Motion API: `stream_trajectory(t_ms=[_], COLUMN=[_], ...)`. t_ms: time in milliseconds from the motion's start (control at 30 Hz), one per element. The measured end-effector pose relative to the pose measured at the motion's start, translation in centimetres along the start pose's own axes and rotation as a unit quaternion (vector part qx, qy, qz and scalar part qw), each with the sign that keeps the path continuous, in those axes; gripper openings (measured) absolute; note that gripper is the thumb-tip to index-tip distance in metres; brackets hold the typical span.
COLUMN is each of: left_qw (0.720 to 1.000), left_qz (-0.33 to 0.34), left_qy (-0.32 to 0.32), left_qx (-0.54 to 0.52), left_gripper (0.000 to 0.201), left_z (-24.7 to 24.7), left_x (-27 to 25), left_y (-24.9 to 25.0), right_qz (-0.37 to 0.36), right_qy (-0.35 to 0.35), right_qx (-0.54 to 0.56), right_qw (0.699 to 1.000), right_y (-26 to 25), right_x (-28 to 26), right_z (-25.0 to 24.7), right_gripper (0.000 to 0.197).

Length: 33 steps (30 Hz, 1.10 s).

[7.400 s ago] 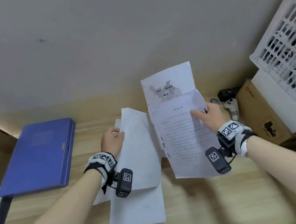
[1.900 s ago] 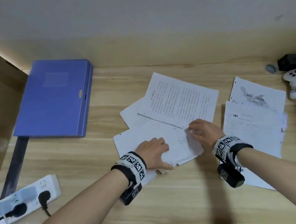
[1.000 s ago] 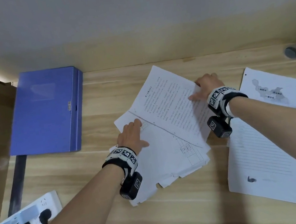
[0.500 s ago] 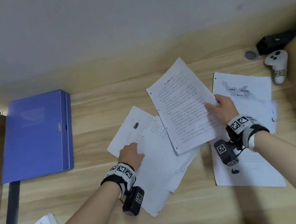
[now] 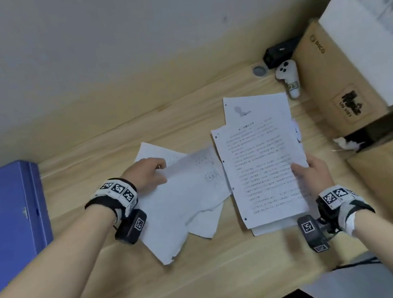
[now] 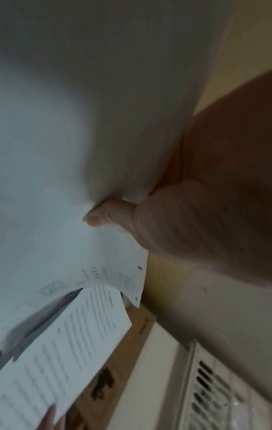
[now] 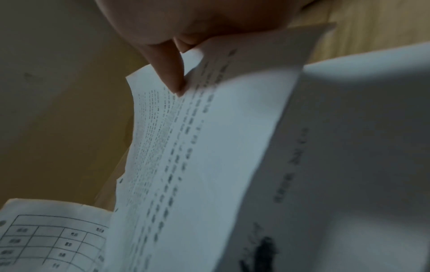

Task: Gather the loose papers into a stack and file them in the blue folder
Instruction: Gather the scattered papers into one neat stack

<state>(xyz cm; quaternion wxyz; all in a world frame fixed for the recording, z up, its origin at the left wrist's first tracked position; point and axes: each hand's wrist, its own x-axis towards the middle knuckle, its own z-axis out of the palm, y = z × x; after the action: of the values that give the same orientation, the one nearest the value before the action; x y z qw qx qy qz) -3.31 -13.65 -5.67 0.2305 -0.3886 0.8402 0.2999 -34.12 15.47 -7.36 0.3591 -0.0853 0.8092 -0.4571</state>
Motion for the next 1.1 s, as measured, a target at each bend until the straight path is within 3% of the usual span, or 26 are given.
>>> stream_trajectory(t_ms=[100, 233, 267, 367, 500, 600, 667, 800, 967, 1100], left_qw=[0.991, 0.969, 0.966, 0.959, 0.956, 0.957, 0.958, 0.984, 0.998, 0.997], left_qz=[0.032, 0.091, 0.101, 0.104, 0.079, 0.045, 0.026, -0.012, -0.049, -0.078], left_qy=[0.007, 0.025, 0.029, 0.002, 0.012, 0.015, 0.008, 0.007, -0.003, 0.015], left_qx=[0.127, 0.229, 0.238, 0.264, 0.282, 0.286, 0.285, 0.176, 0.049, -0.024], left_gripper=[0.023, 0.012, 0.022, 0.078, 0.096, 0.09, 0.073, 0.048, 0.028, 0.034], left_z=[-1.9, -1.9, -1.6, -0.5, 0.7, 1.1, 1.1, 1.5, 2.1, 2.3], left_x=[2.1, 4.5, 5.1, 6.6, 7.3, 7.4, 7.2, 5.8, 2.6, 0.7], left_y=[1.2, 2.4, 2.6, 2.7, 3.0, 2.9, 2.8, 1.6, 0.1, -1.6], right_qz=[-0.01, -0.006, -0.009, -0.003, 0.025, 0.037, 0.027, 0.047, 0.026, -0.01], right_qy=[0.024, 0.029, 0.036, 0.057, 0.052, 0.063, 0.082, 0.084, 0.061, 0.078], right_qx=[-0.119, -0.317, -0.339, -0.356, -0.354, -0.358, -0.372, -0.366, -0.354, -0.301], right_qw=[0.993, 0.948, 0.94, 0.933, 0.934, 0.931, 0.924, 0.926, 0.933, 0.95], right_y=[2.3, 4.4, 4.4, 4.6, 4.5, 4.2, 3.7, 3.2, 1.7, 0.2], right_x=[0.8, 1.6, 1.5, 2.0, 2.4, 2.6, 2.4, 2.6, 2.9, 2.5], right_z=[-1.6, -2.0, -1.8, -1.3, -1.0, -0.9, -0.5, -0.5, -0.9, -0.8], right_gripper=[0.01, 0.016, 0.023, 0.054, 0.071, 0.072, 0.072, 0.064, 0.024, 0.016])
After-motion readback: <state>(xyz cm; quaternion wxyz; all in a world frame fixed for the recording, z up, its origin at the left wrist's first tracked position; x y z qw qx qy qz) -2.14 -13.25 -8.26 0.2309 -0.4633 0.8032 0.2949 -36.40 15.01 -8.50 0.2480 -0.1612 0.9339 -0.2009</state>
